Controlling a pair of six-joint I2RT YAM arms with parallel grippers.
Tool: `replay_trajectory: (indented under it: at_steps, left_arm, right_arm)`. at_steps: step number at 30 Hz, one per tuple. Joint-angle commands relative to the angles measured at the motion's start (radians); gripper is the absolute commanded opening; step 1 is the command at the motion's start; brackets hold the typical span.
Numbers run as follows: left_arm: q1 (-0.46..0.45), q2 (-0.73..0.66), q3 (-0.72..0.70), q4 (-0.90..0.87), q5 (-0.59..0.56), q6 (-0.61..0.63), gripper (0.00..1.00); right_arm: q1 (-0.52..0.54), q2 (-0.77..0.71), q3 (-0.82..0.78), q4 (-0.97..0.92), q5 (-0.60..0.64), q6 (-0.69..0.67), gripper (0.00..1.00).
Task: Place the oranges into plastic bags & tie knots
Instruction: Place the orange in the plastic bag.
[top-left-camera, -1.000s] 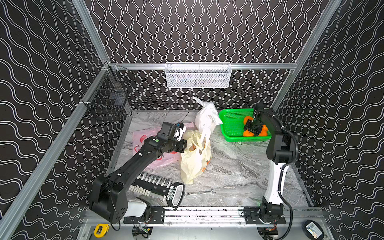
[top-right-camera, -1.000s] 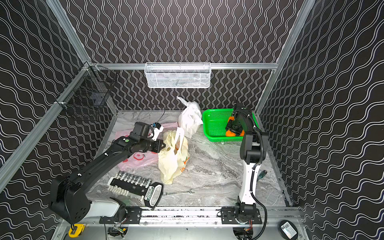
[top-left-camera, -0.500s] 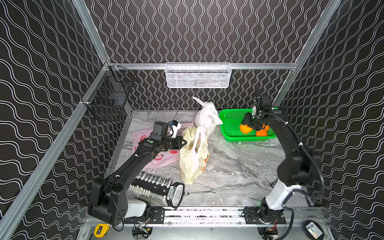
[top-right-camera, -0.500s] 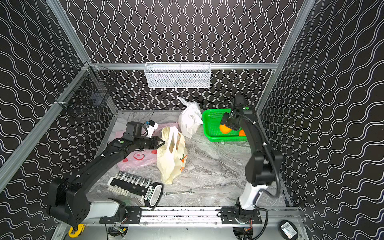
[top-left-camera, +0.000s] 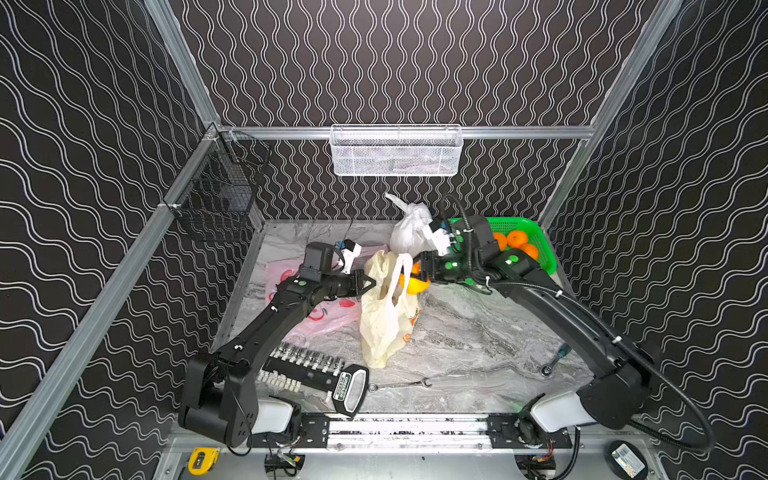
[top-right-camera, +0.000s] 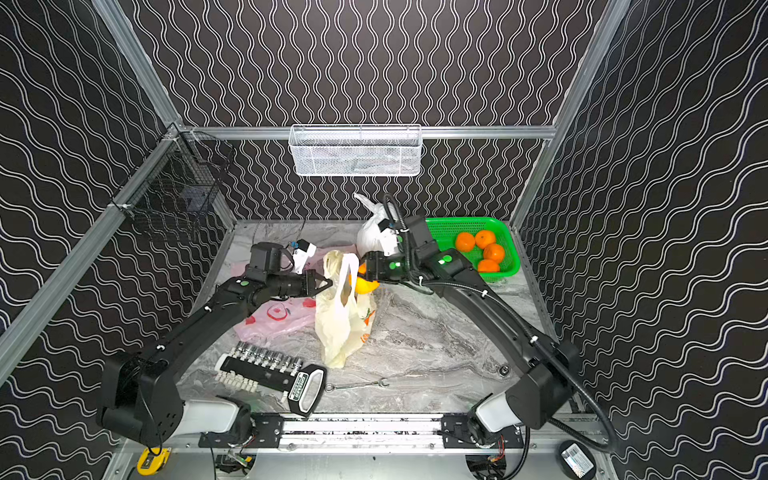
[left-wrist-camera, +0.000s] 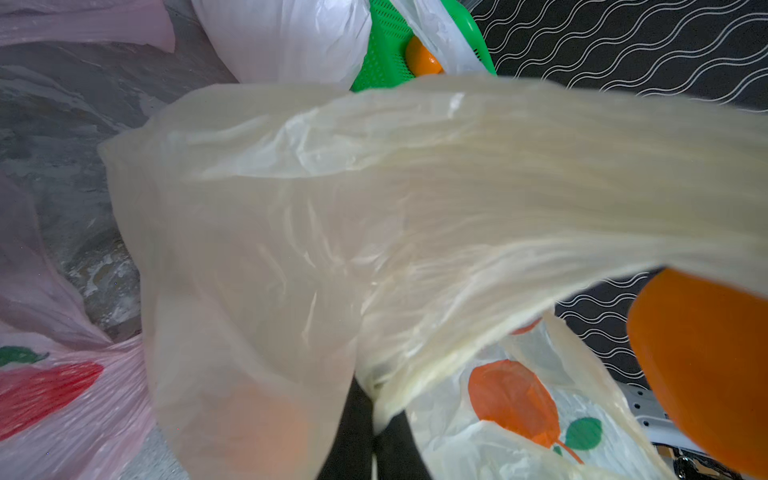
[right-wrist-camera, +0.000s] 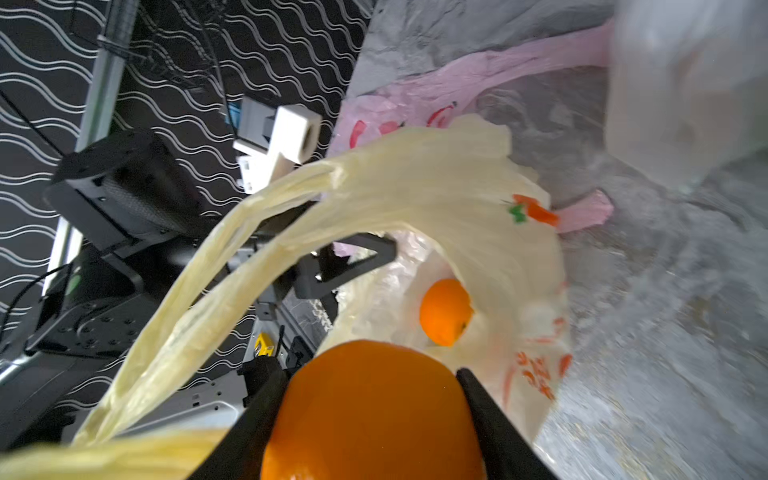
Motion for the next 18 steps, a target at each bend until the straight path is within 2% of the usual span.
replay_trajectory:
  at_steps: [1, 4, 7, 10, 14, 18]
  left_arm:
    - [0.004, -0.008, 0.003, 0.033, 0.038, 0.021, 0.0]
    - [0.003, -0.017, -0.008, 0.038, 0.034, 0.016, 0.0]
    - [0.004, -0.029, -0.018, 0.052, 0.033, 0.003, 0.0]
    - [0.012, -0.044, -0.034, 0.068, 0.031, -0.015, 0.0]
    - [0.038, -0.057, -0.061, 0.092, 0.052, -0.041, 0.0]
    - [0.048, -0.063, -0.065, 0.075, 0.05, -0.03, 0.0]
  right_arm:
    - [0.029, 0.046, 0.027, 0.104, -0.052, 0.02, 0.43]
    - [0.056, 0.095, 0.035, 0.139, -0.068, 0.033, 0.44]
    - [0.078, 0.159, 0.049, 0.108, -0.011, 0.027, 0.47]
    - [0.08, 0.206, 0.067, 0.052, 0.067, 0.016, 0.59]
    - [0.081, 0.175, 0.059, 0.055, 0.116, 0.013, 0.87]
    - [0.082, 0.111, 0.052, 0.035, 0.165, -0.013, 0.9]
